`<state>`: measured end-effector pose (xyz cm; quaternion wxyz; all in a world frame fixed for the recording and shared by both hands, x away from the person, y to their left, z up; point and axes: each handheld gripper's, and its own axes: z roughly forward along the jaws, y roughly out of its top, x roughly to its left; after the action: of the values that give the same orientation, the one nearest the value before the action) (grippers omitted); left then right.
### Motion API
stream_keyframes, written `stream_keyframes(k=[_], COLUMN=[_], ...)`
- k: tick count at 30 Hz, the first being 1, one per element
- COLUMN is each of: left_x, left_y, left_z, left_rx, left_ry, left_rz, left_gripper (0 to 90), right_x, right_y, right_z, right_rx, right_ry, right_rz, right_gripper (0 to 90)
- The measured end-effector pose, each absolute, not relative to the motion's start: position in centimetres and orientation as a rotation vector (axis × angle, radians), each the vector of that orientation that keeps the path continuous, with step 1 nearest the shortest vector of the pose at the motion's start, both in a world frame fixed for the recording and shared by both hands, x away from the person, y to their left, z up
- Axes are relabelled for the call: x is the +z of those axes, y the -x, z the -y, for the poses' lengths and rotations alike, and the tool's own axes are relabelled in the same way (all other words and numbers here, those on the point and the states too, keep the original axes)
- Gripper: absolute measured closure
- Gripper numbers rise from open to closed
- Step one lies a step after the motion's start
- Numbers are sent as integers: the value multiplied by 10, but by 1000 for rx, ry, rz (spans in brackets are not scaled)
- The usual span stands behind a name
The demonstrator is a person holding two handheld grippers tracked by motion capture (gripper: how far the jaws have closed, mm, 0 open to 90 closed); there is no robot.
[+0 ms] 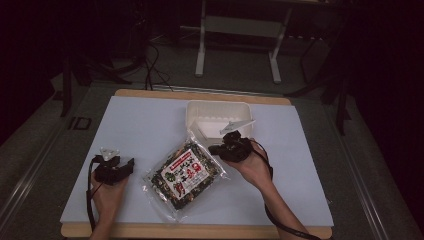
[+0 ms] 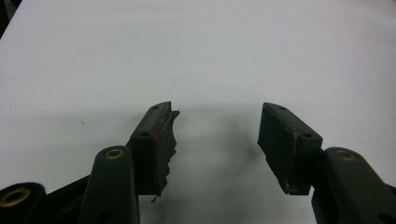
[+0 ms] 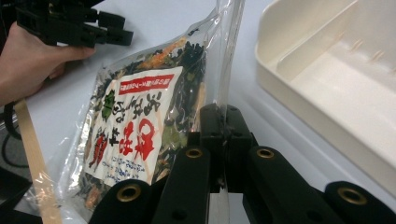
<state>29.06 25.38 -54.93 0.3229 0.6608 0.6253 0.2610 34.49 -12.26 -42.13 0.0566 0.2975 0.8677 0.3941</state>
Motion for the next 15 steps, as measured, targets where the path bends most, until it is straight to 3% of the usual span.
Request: stream_keyframes(k=[15], left_x=[-549], left_y=[-290], left_z=[-254], left_rx=[683], left_ry=[-1734], left_rz=[-1644], left_gripper=[455], right_x=[-392], right_y=[-344], right_z=[143], right_rx=[1240], right_ry=[-879], right_rz=[-2563], right_gripper=[896])
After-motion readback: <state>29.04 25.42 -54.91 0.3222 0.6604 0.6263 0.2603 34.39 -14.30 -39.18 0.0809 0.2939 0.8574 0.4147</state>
